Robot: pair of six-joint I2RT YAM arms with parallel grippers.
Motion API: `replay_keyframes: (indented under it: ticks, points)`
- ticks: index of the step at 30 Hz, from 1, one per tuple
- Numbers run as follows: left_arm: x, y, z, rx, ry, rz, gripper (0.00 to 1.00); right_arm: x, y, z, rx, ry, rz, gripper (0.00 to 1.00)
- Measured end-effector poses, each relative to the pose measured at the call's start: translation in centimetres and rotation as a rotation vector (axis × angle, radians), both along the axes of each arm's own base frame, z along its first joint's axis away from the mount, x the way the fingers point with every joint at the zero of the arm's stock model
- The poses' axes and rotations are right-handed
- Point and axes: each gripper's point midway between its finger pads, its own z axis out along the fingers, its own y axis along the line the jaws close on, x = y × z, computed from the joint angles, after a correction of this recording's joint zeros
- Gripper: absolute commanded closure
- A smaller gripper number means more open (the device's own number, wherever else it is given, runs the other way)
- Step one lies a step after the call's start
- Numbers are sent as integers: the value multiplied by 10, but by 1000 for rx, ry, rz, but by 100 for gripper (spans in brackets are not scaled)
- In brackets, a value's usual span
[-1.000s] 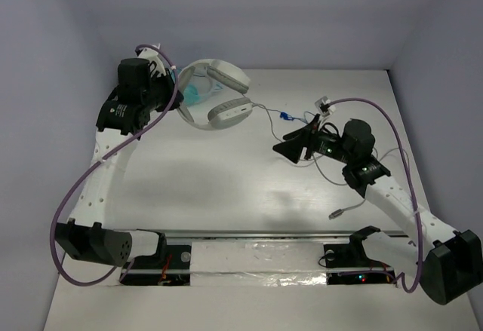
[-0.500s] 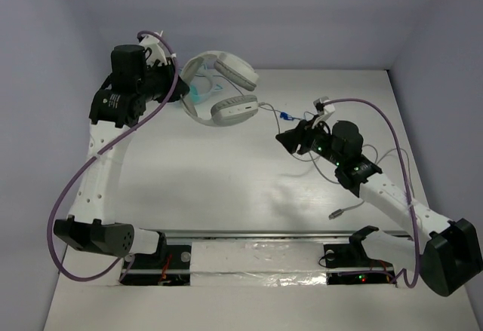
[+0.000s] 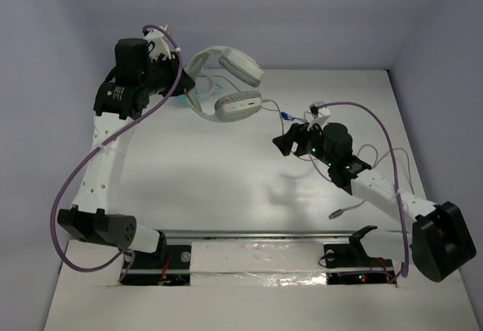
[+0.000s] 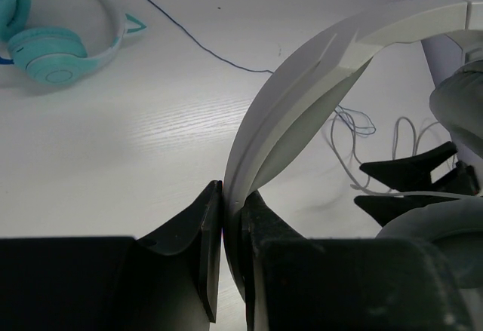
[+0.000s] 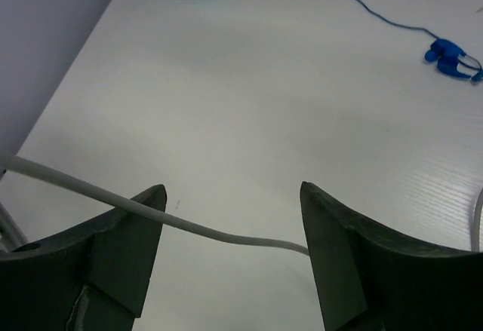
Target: Wrap the headphones
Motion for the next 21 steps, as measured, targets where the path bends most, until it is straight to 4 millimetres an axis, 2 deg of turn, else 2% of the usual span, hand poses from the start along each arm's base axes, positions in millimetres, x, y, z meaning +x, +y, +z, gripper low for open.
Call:
replay_keyframes:
  ticks: [3, 6, 12, 14, 17, 18, 21]
  points:
    - [6, -2, 8, -5, -12, -3, 100, 8, 3, -21, -23, 39, -4, 25]
    - [11, -5, 31, -26, -49, -13, 100, 12, 5, -34, -39, 57, -5, 25]
    - [10, -14, 97, -98, -187, -44, 100, 21, 7, -31, -46, 6, -5, 31]
    - [7, -14, 109, -118, -211, -50, 100, 22, 7, -32, -44, 0, -5, 31]
    - [6, -9, 115, -147, -214, -49, 100, 19, 8, -36, -39, 7, 4, 31]
    - [7, -5, 116, -155, -212, -38, 100, 17, 9, -39, -33, 15, 9, 33]
    - [13, 10, 119, -182, -209, 9, 100, 8, 10, -49, -18, 48, 29, 57]
